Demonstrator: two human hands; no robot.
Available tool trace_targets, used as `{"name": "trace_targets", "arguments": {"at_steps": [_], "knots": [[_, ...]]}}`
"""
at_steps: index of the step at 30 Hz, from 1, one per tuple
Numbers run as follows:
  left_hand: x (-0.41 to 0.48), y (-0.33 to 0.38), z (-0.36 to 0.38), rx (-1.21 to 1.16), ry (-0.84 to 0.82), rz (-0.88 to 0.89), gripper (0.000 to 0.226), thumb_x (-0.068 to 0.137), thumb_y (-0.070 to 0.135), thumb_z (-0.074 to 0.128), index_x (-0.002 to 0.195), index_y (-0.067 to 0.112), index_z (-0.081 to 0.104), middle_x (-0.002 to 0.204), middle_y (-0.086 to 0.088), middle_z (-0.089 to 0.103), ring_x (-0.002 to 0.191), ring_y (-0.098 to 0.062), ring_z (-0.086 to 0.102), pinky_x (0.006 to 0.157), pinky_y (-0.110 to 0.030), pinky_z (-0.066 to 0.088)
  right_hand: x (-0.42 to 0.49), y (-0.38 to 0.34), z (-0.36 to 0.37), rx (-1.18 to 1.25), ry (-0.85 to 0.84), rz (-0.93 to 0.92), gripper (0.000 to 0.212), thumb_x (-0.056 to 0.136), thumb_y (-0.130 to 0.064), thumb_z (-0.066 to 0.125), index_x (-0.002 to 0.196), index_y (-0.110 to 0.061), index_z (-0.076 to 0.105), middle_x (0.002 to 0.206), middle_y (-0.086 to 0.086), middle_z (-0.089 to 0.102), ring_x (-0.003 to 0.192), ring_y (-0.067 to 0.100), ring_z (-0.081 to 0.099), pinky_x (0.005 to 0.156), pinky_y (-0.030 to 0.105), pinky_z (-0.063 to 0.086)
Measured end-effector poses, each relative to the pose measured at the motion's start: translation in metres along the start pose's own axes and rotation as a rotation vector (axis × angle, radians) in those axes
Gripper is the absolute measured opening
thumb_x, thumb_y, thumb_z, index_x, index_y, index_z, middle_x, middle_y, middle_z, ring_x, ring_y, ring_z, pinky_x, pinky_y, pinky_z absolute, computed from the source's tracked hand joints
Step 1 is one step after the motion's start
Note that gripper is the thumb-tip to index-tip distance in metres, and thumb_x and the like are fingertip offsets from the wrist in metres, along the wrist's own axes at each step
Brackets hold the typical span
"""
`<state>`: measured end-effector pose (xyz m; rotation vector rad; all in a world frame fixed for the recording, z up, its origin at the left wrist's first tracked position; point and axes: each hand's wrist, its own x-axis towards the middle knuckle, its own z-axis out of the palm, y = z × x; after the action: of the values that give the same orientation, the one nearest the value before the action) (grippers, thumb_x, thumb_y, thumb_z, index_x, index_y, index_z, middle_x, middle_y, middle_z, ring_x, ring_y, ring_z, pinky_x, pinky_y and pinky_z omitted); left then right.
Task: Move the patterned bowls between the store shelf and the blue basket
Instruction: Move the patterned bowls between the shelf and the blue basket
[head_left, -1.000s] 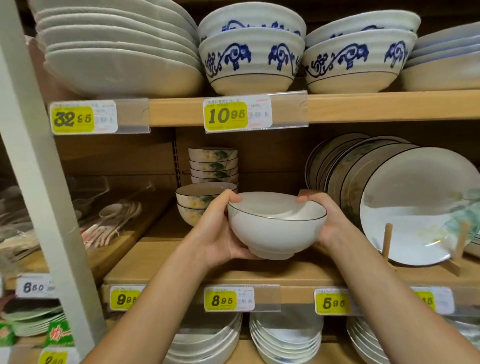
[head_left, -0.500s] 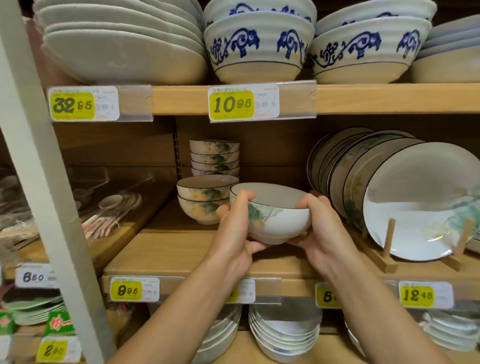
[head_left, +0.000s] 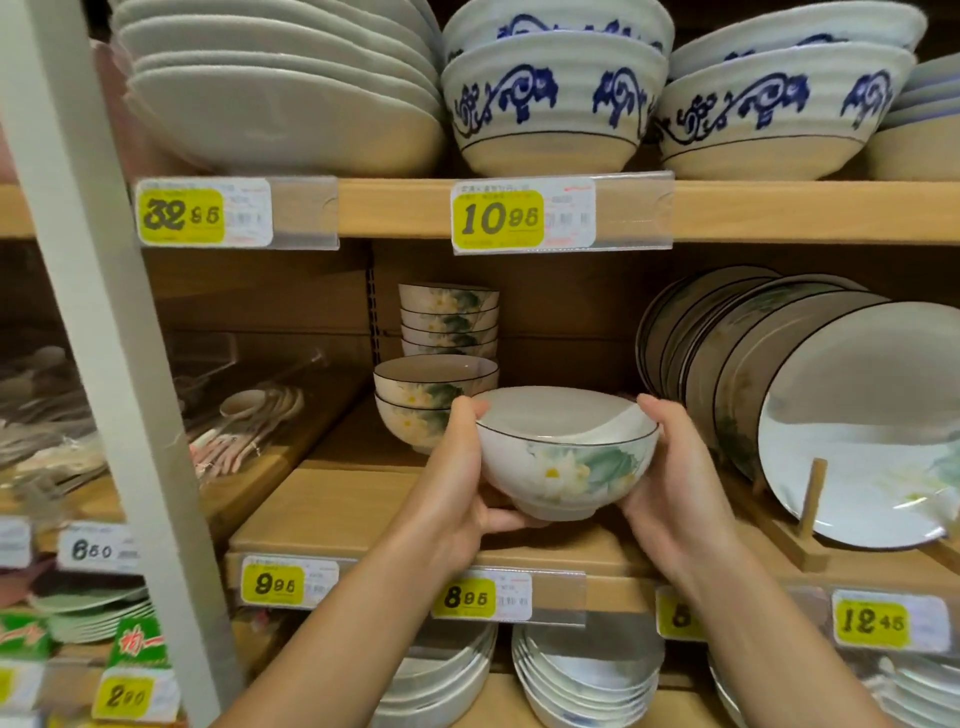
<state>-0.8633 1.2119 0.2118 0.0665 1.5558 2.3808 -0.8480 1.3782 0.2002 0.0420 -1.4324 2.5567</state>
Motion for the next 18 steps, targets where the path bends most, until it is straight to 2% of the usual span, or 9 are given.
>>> {"name": "trace_targets", "arguments": {"at_steps": [4, 7, 9, 10, 12, 13, 14, 16, 18], "knots": [[-0.002, -0.001, -0.005, 0.039, -0.033, 0.147, 0.056, 0.089, 0.061, 0.046, 0.136, 0.031, 0.046, 0.126, -0.005, 0.064, 0.110, -0.028, 0.065, 0.083, -0.055, 0.056, -0.002, 0.005, 0.019, 0.029, 0.070, -0.082, 0.028, 0.091, -0.034, 0.052, 0.094, -0.018, 0.074, 0.102, 0.010, 0.074, 0.095, 0.021, 0.071, 0.090, 0.043, 0.052], [-0.004, 0.008, -0.012, 0.174, -0.120, 0.296, 0.069, 0.079, 0.063, 0.056, 0.139, 0.031, 0.043, 0.133, -0.002, 0.059, 0.117, -0.019, 0.061, 0.092, -0.042, 0.056, 0.009, -0.005, 0.034, 0.104, 0.093, -0.068, 0.038, 0.092, -0.038, 0.049, 0.113, -0.010, 0.066, 0.111, 0.015, 0.071, 0.106, 0.028, 0.066, 0.100, 0.048, 0.047], [-0.005, 0.019, -0.015, 0.315, -0.167, 0.384, 0.077, 0.072, 0.058, 0.067, 0.138, 0.030, 0.039, 0.132, 0.004, 0.060, 0.114, -0.010, 0.063, 0.085, -0.027, 0.057, 0.020, -0.010, 0.044, 0.144, 0.057, -0.077, 0.048, 0.094, -0.039, 0.044, 0.124, -0.006, 0.060, 0.117, 0.017, 0.068, 0.112, 0.032, 0.063, 0.102, 0.048, 0.046], [-0.002, 0.026, -0.015, 0.378, -0.163, 0.416, 0.078, 0.069, 0.054, 0.074, 0.134, 0.027, 0.040, 0.127, 0.005, 0.061, 0.110, -0.007, 0.065, 0.081, -0.022, 0.056, 0.026, -0.013, 0.049, 0.163, 0.048, -0.078, 0.051, 0.094, -0.039, 0.042, 0.128, -0.005, 0.058, 0.119, 0.018, 0.066, 0.114, 0.033, 0.062, 0.101, 0.047, 0.046], [0.007, 0.046, -0.016, 0.544, -0.084, 0.495, 0.061, 0.070, 0.050, 0.080, 0.116, 0.022, 0.051, 0.105, 0.008, 0.070, 0.093, -0.002, 0.068, 0.073, -0.018, 0.056, 0.040, -0.018, 0.062, 0.200, 0.048, -0.079, 0.051, 0.095, -0.039, 0.040, 0.133, -0.009, 0.055, 0.124, 0.018, 0.064, 0.115, 0.033, 0.061, 0.102, 0.046, 0.046], [0.010, 0.055, -0.016, 0.633, -0.024, 0.539, 0.052, 0.071, 0.054, 0.077, 0.106, 0.022, 0.058, 0.092, 0.009, 0.073, 0.085, -0.001, 0.069, 0.072, -0.022, 0.057, 0.047, -0.019, 0.069, 0.215, 0.046, -0.082, 0.049, 0.095, -0.039, 0.040, 0.132, -0.011, 0.056, 0.124, 0.016, 0.064, 0.115, 0.032, 0.061, 0.102, 0.045, 0.046], [0.014, 0.064, -0.018, 0.723, 0.039, 0.569, 0.058, 0.068, 0.064, 0.073, 0.104, 0.021, 0.063, 0.087, 0.009, 0.073, 0.081, -0.004, 0.069, 0.072, -0.028, 0.059, 0.055, -0.020, 0.076, 0.227, 0.040, -0.081, 0.047, 0.095, -0.040, 0.042, 0.128, -0.012, 0.059, 0.123, 0.014, 0.065, 0.115, 0.031, 0.061, 0.102, 0.045, 0.047], [0.024, 0.077, -0.024, 0.811, 0.125, 0.548, 0.093, 0.056, 0.084, 0.062, 0.123, 0.020, 0.060, 0.100, 0.011, 0.070, 0.085, -0.004, 0.064, 0.070, -0.024, 0.052, 0.070, -0.018, 0.090, 0.219, 0.050, -0.077, 0.041, 0.094, -0.043, 0.044, 0.116, -0.015, 0.064, 0.119, 0.012, 0.068, 0.111, 0.030, 0.063, 0.099, 0.044, 0.049], [0.040, 0.090, -0.027, 0.749, 0.145, 0.509, 0.099, 0.062, 0.086, 0.055, 0.141, 0.029, 0.043, 0.129, 0.009, 0.058, 0.109, -0.008, 0.058, 0.085, -0.024, 0.044, 0.088, -0.015, 0.103, 0.173, 0.069, -0.092, 0.039, 0.095, -0.044, 0.042, 0.112, -0.016, 0.065, 0.118, 0.011, 0.068, 0.109, 0.029, 0.064, 0.098, 0.043, 0.049]]}}
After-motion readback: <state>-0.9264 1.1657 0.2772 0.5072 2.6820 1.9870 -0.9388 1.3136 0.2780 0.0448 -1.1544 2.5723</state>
